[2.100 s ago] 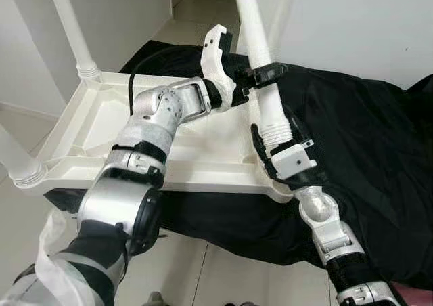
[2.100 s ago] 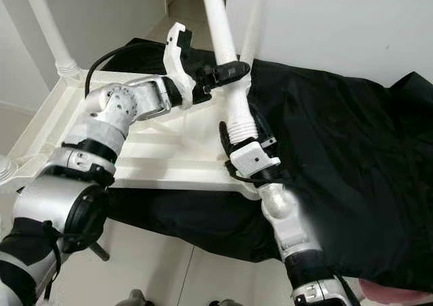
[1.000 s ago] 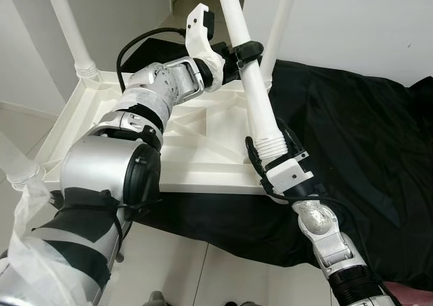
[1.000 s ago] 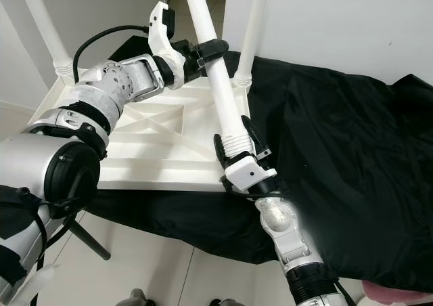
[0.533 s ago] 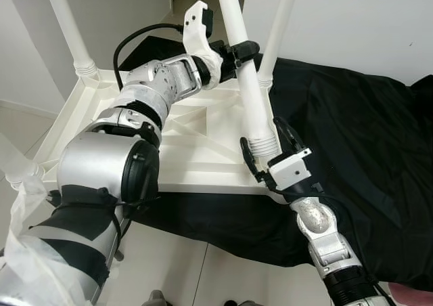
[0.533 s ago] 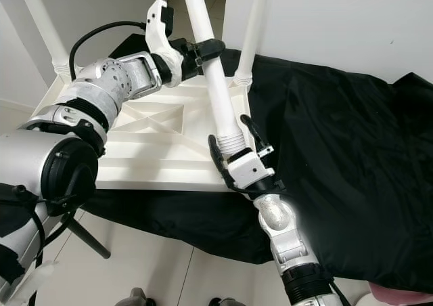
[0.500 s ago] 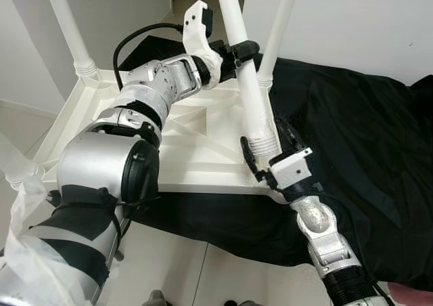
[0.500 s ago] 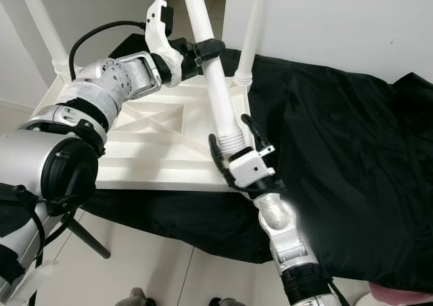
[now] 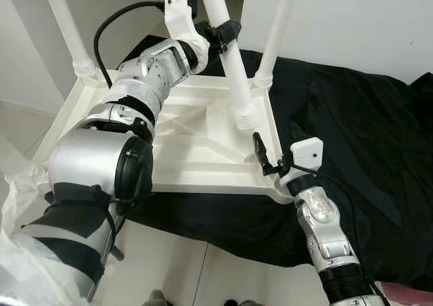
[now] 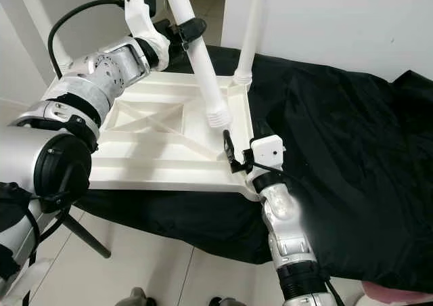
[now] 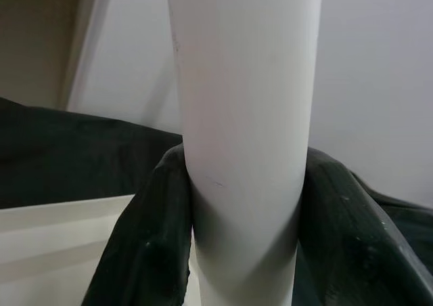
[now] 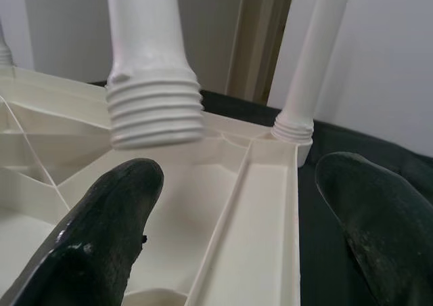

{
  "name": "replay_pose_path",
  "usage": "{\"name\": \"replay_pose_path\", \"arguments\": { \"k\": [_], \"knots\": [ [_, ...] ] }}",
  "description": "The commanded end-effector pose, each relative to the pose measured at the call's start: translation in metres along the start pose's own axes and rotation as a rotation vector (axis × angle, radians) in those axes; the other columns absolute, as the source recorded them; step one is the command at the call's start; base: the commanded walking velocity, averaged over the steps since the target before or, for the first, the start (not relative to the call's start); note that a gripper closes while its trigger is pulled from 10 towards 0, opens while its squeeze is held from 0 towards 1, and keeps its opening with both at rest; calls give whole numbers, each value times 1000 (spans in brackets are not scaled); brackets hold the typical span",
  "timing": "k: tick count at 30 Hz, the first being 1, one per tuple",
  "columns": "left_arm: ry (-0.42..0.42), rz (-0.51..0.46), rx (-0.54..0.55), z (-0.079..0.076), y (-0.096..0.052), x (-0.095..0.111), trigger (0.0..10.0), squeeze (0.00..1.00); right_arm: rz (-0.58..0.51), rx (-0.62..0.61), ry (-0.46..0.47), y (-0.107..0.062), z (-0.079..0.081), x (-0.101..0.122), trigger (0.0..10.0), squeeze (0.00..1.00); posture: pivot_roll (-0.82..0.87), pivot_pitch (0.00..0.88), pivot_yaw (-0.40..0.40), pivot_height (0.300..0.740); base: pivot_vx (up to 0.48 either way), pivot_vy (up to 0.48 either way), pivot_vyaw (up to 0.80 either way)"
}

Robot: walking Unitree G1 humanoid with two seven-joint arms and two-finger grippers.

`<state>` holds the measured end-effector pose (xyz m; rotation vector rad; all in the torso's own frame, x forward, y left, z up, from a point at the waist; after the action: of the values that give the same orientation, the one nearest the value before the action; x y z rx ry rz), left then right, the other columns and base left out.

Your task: Building children table

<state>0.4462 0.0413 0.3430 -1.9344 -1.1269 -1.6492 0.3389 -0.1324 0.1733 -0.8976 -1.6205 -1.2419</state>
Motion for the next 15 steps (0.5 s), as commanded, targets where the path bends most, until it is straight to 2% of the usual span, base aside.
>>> {"name": "replay_pose_path", "arguments": {
  "k": [1, 6, 9, 12, 15],
  "knots": [
    [56, -46, 11, -2, 1, 12, 10000, 0, 23, -32, 22, 1, -5, -1, 10000, 0, -29, 83, -18, 740, 0, 0, 0],
    [116, -116, 59, 2, -1, 21, 10000, 0, 70, -35, 11, 4, -4, -2, 10000, 0, -29, 85, -21, 740, 0, 0, 0],
    [153, -151, 63, -1, -1, 24, 10000, 0, 71, -16, 7, 7, -1, 2, 10000, 0, -31, 85, -21, 740, 0, 0, 0],
    [217, -190, 54, -11, 1, 24, 10000, 0, 62, 35, 8, 11, 6, 9, 10000, 0, -31, 83, -25, 740, 0, 0, 0],
    [234, -212, 43, -17, 2, 23, 10000, 0, 60, 68, 5, 12, 10, 12, 10000, 0, -32, 81, -26, 740, 0, 0, 0]
  ]
}}
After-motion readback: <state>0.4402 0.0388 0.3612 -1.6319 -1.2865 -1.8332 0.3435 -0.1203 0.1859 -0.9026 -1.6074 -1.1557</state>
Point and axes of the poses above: a point about 5 cm out from each wrist's last joint towards the gripper, its own y axis pointing out of the wrist towards the gripper, its own x axis along the axis of the wrist's last joint, z = x × y, the point moved 4 cm from there along y, pointing out of the wrist towards the gripper, and after that the axes turned 3 degrees about y, right-handed, at the moved point
